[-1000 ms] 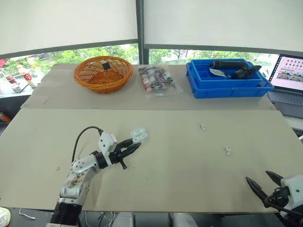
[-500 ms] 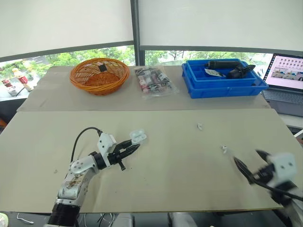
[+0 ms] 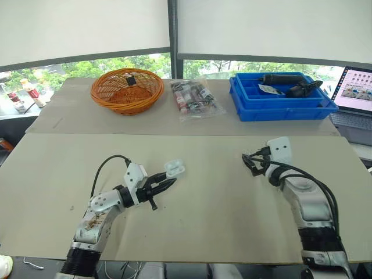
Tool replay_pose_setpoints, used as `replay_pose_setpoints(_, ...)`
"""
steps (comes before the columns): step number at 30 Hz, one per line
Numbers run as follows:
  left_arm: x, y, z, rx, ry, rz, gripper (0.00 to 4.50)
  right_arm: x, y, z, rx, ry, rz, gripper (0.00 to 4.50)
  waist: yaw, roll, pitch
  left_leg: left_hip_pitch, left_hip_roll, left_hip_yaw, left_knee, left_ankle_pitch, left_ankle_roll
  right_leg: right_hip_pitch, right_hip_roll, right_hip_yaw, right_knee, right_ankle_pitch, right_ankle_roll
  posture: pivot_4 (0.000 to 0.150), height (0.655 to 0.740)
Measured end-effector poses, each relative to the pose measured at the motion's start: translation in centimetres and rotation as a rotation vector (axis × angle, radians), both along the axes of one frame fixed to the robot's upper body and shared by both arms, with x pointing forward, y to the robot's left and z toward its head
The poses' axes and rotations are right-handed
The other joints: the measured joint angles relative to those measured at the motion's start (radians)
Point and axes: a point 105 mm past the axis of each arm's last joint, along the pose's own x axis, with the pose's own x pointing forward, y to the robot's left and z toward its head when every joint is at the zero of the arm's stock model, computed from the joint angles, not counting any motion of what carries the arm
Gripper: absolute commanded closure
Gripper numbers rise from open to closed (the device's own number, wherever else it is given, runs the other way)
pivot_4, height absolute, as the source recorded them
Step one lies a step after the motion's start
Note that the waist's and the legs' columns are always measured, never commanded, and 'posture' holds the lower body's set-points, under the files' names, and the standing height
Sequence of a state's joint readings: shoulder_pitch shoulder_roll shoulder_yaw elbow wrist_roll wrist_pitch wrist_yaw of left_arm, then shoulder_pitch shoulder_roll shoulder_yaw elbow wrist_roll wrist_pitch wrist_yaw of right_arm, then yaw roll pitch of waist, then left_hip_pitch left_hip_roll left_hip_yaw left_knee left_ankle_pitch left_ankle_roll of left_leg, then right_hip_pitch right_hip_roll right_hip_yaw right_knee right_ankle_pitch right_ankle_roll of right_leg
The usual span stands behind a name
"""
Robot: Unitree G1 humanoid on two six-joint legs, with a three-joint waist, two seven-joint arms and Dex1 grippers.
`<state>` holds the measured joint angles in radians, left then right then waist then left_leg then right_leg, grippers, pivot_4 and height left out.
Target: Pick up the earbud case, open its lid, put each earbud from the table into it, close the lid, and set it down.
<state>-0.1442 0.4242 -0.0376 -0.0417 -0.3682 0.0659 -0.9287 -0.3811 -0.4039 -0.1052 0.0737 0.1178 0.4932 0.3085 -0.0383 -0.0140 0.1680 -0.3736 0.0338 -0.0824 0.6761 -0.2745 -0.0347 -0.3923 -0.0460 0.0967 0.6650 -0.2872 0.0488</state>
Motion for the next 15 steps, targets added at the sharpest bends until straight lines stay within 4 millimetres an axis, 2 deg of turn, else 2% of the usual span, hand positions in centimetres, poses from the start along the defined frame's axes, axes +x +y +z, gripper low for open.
replay_pose_setpoints(3,0.0,-0.1,-0.1,0.006,0.002,-0.001,3.98,0.9,0.2,-0.8,0.002,0.017,-0.022,0.00,-0.005,0.000,0.000,0.000,0.000,0.000,0.000,0.000,0.000,0.000,0.000,0.000,0.000,0.000,0.000,0.150,0.7054)
replay_pose_setpoints(8,-0.1,-0.2,-0.3,0.011,0.006,-0.008,3.98,1.7,0.5,-0.8,0.021,0.014,-0.050,0.00,-0.007,0.000,0.000,0.000,0.000,0.000,0.000,0.000,0.000,0.000,0.000,0.000,0.001,0.000,0.000,0.150,0.7054)
replay_pose_setpoints(9,-0.1,-0.2,-0.3,0.011,0.006,-0.008,3.98,1.6,0.5,-1.0,0.035,0.021,-0.055,0.54,-0.007,0.000,0.000,0.001,0.000,0.000,0.000,0.000,0.000,0.000,0.000,0.000,0.001,0.000,0.000,0.150,0.7054)
replay_pose_setpoints(15,-0.2,-0.1,-0.4,0.014,0.009,-0.007,3.98,1.1,1.2,-1.2,0.065,0.056,-0.040,2.54,-0.002,0.000,0.000,0.000,0.000,0.000,0.000,0.000,0.000,0.001,0.000,0.000,0.000,0.000,0.000,0.150,0.7054)
